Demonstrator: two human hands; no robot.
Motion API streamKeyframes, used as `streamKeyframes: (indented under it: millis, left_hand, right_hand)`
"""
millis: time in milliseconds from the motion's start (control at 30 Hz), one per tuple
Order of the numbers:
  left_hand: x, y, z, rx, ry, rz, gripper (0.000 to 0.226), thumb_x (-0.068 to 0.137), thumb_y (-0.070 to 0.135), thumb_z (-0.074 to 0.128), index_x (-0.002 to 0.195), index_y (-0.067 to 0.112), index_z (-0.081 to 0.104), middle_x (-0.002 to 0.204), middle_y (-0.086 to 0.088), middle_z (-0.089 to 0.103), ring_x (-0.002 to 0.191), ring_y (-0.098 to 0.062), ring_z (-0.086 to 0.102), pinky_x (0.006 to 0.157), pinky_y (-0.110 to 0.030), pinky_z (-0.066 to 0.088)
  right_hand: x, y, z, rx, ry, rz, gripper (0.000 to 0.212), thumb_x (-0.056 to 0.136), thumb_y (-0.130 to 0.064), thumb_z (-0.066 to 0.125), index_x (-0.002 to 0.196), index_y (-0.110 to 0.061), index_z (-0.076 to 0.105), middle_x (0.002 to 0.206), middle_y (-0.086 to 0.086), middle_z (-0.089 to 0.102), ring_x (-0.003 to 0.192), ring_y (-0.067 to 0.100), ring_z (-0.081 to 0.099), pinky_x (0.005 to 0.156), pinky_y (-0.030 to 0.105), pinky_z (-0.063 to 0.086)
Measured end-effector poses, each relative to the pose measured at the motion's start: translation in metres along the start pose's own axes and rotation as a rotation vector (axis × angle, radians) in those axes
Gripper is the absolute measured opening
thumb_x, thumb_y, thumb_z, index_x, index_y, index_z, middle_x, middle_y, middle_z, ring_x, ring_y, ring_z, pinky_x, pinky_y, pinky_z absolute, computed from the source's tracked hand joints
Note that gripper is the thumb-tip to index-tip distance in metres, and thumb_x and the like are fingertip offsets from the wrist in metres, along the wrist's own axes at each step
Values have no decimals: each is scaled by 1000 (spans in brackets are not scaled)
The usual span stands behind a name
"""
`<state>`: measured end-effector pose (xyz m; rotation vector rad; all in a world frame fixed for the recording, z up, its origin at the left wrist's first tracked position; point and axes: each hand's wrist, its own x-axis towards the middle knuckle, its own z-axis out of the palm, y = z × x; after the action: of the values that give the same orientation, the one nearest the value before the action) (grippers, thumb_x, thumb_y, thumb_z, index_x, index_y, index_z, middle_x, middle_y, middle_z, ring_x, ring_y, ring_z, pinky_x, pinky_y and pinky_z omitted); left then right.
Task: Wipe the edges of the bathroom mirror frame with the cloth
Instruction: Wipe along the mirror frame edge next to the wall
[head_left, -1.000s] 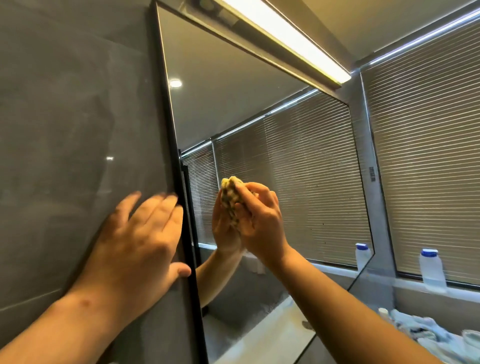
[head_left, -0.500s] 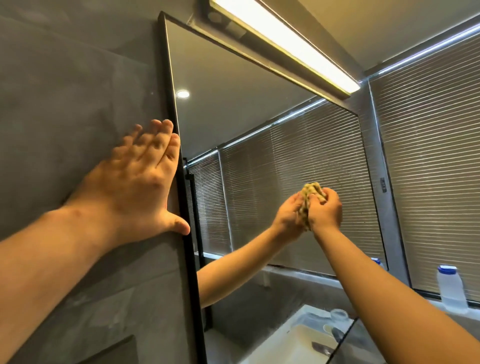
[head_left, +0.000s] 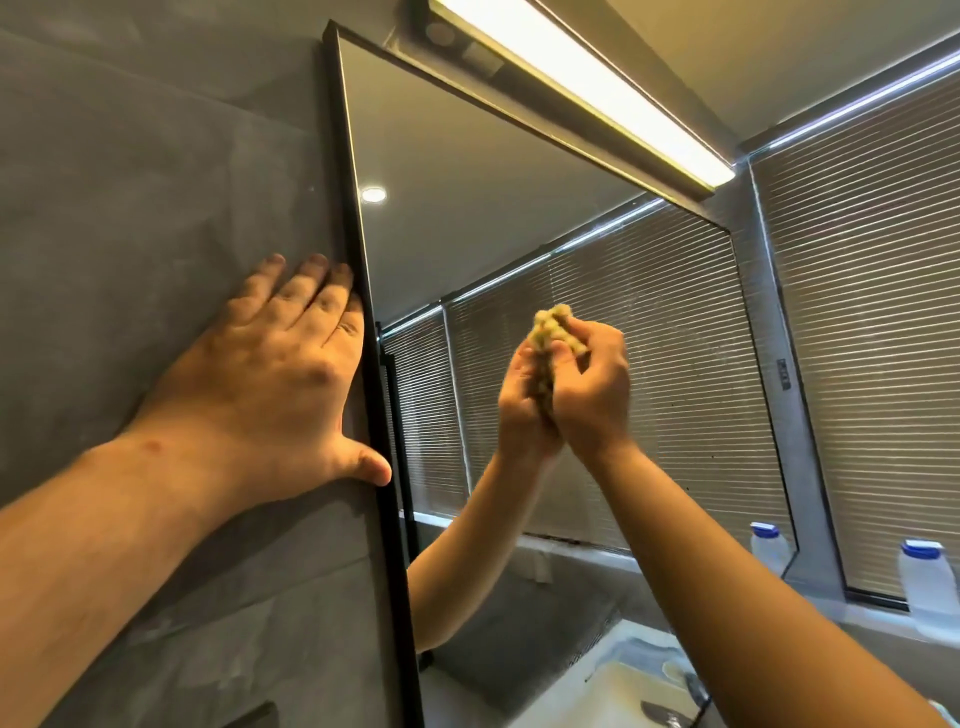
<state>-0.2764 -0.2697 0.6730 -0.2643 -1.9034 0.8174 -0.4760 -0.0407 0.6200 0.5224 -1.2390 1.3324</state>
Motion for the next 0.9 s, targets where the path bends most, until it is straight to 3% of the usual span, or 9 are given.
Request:
streamKeyframes:
  millis: [33, 167, 267, 400, 467, 567, 700, 900]
  left_hand:
    - [0, 5, -20, -12, 38, -44, 133, 51, 92, 30, 131, -13, 48, 140, -31, 46, 134, -45, 40, 114, -57, 23]
    - [6, 10, -6, 37, -183, -69, 132, 51, 91, 30, 128, -14, 51, 137, -31, 50, 132, -45, 44, 113, -55, 21]
    - [6, 11, -7, 64, -64, -44, 130, 48, 91, 35, 125, -13, 54, 133, -31, 53, 129, -44, 48, 111, -53, 23]
    - [15, 1, -11, 114, -10, -38, 129, 38, 86, 60, 123, -11, 56, 134, -30, 53, 121, -42, 54, 103, -48, 28]
    - [24, -8, -19, 124, 2, -66, 140, 39, 92, 50, 135, -10, 46, 147, -28, 39, 131, -40, 45, 107, -48, 27]
    - [34, -14, -26, 144, -44, -126, 149, 40, 100, 29, 148, -2, 29, 159, -19, 21, 148, -30, 18, 119, -54, 12]
    - [34, -15, -18, 158, -36, -105, 134, 45, 94, 29, 134, -3, 51, 144, -22, 47, 139, -32, 39, 116, -57, 21]
    - [33, -16, -13, 132, -27, -87, 131, 46, 93, 30, 127, -6, 56, 138, -24, 53, 133, -35, 47, 112, -59, 26]
  right_hand:
    - [-5, -14, 6, 18, -14, -82, 29, 90, -15, 62, 118, -10, 66, 112, 2, 58, 106, 19, 59, 97, 29, 47]
    - [-32, -67, 28, 108, -95, -329, 35, 84, -5, 67, 119, -6, 67, 112, 4, 58, 105, 19, 59, 96, 35, 49]
    - [-41, -82, 36, 133, -109, -368, 34, 86, -7, 69, 120, -8, 67, 113, 7, 60, 104, 23, 60, 91, 42, 52]
    - [-41, -83, 34, 106, -97, -387, 35, 88, -7, 68, 123, -7, 66, 114, 5, 61, 103, 21, 61, 91, 37, 53]
    - [-41, -85, 34, 82, -87, -412, 33, 90, -7, 67, 122, -6, 66, 112, 5, 61, 101, 21, 61, 90, 34, 53]
    - [-41, -90, 37, 68, -118, -428, 34, 92, -14, 64, 125, -7, 66, 113, 7, 60, 100, 23, 61, 89, 38, 53]
    - [-47, -105, 46, 96, -188, -491, 38, 92, -18, 59, 128, -6, 64, 115, 10, 58, 104, 27, 58, 90, 40, 51]
    - [-23, -84, 42, 46, -108, -399, 40, 92, -20, 57, 131, -13, 63, 113, 5, 57, 103, 22, 60, 92, 42, 51]
